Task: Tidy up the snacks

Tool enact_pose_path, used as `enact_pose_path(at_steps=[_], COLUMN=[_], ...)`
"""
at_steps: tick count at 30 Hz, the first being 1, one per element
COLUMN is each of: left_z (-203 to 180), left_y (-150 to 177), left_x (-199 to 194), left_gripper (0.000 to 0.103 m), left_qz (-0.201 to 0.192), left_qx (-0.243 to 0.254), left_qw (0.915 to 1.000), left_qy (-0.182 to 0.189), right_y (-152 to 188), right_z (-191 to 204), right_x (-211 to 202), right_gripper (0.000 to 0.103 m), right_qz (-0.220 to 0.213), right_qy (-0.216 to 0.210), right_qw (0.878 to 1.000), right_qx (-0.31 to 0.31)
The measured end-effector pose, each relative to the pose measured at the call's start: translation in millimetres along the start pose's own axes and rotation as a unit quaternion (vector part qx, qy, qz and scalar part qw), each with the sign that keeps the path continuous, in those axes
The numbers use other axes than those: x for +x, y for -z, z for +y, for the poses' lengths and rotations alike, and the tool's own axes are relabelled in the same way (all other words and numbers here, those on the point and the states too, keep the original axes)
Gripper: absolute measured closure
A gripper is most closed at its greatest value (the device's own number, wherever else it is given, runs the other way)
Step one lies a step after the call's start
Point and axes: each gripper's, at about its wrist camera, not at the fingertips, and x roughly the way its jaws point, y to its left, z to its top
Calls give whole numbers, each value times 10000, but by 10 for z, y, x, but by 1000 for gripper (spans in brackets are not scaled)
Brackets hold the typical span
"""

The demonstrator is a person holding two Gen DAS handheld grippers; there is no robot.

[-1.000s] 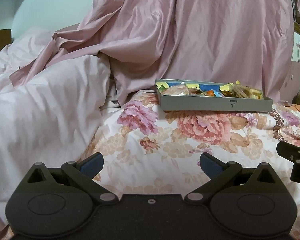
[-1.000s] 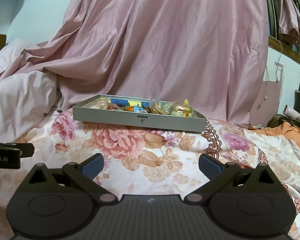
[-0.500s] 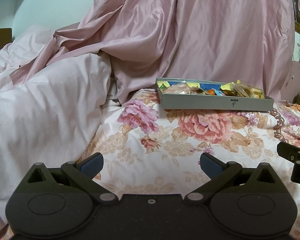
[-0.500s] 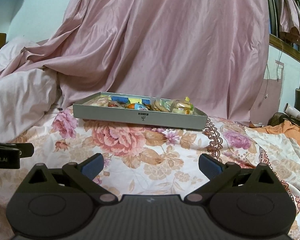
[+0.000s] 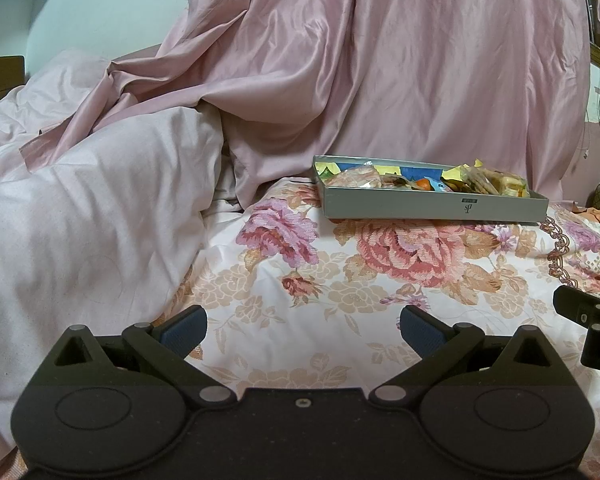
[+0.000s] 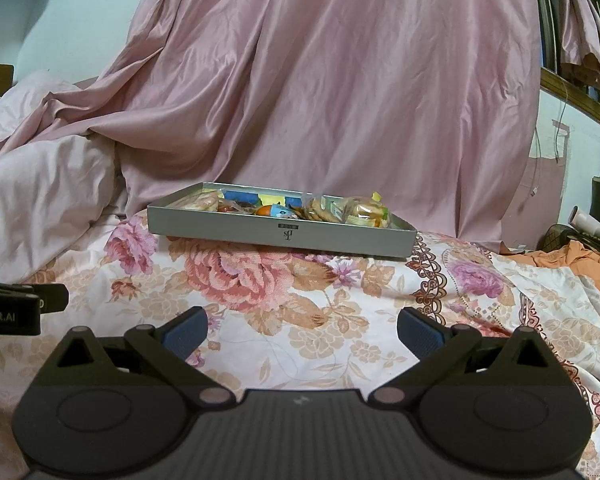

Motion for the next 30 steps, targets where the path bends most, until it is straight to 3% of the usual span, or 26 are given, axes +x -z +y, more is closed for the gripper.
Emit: enact_pose_path(at_steps=[22,30], left_z=[3,16], left_y=[-2,-5], left_x=[-2,-15], left_gripper=[1,1], left_qz=[-2,-35], left_qx=[-3,12], left_qw=[10000,9991], left_qy=[5,-413], right_y=[19,20], right_z=[26,36], right_x=[-15,-14], right_gripper=[0,0], right_qz=[20,30], right_qy=[-7,-8], right_qw=[10000,10000], right_qx=[-24,-31])
